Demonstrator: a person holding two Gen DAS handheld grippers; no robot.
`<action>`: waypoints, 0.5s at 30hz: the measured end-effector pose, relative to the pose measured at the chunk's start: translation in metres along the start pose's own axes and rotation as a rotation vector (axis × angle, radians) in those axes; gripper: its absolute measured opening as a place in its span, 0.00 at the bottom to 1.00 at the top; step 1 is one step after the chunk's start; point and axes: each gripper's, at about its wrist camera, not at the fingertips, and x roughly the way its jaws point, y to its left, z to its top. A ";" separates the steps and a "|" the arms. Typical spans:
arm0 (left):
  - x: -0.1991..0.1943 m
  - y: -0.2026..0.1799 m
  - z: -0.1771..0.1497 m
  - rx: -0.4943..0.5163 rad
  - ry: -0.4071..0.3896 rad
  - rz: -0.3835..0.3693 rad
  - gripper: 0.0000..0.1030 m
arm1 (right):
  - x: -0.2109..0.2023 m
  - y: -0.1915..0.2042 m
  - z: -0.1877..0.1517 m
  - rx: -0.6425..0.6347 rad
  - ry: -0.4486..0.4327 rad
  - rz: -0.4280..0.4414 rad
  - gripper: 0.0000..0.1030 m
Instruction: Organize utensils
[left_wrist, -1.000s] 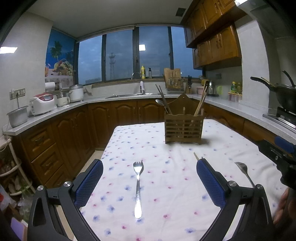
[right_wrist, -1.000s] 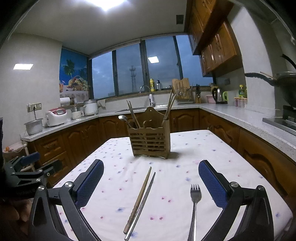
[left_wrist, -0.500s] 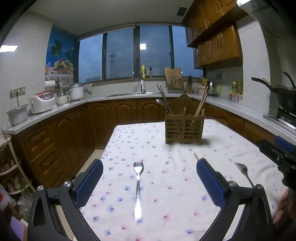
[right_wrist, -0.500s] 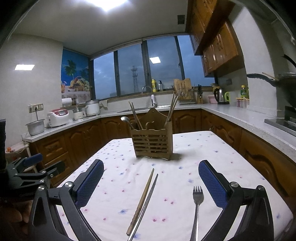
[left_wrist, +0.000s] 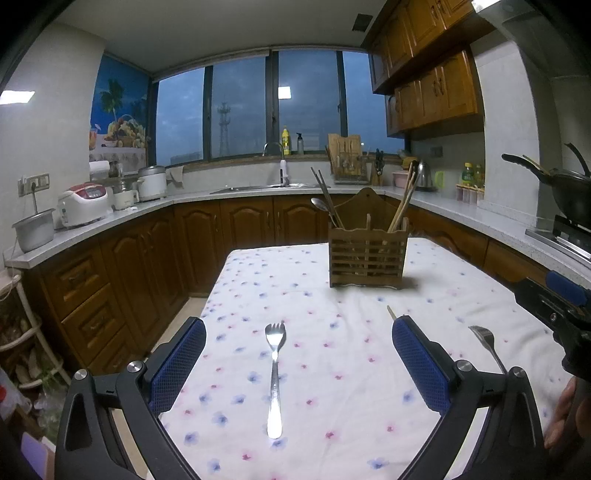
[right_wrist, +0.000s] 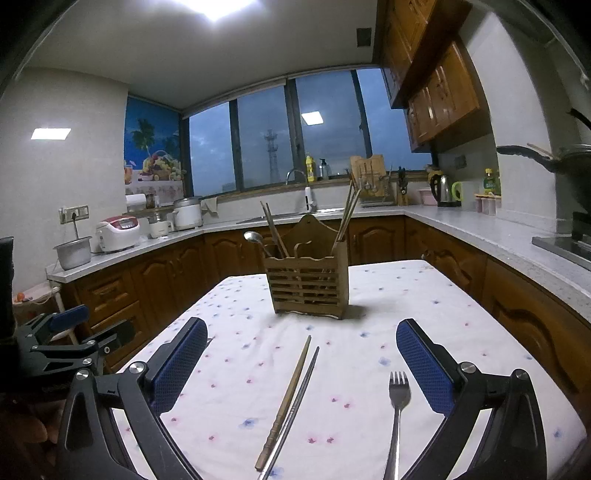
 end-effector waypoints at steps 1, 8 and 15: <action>0.000 0.000 0.000 0.000 0.000 0.000 0.99 | 0.001 0.001 0.000 0.000 0.001 0.001 1.00; 0.001 -0.001 0.000 -0.001 0.001 -0.002 0.99 | 0.002 0.001 0.001 0.001 -0.003 0.002 1.00; 0.002 -0.001 0.001 -0.004 0.004 -0.003 0.99 | 0.002 0.001 0.001 0.000 -0.002 0.001 1.00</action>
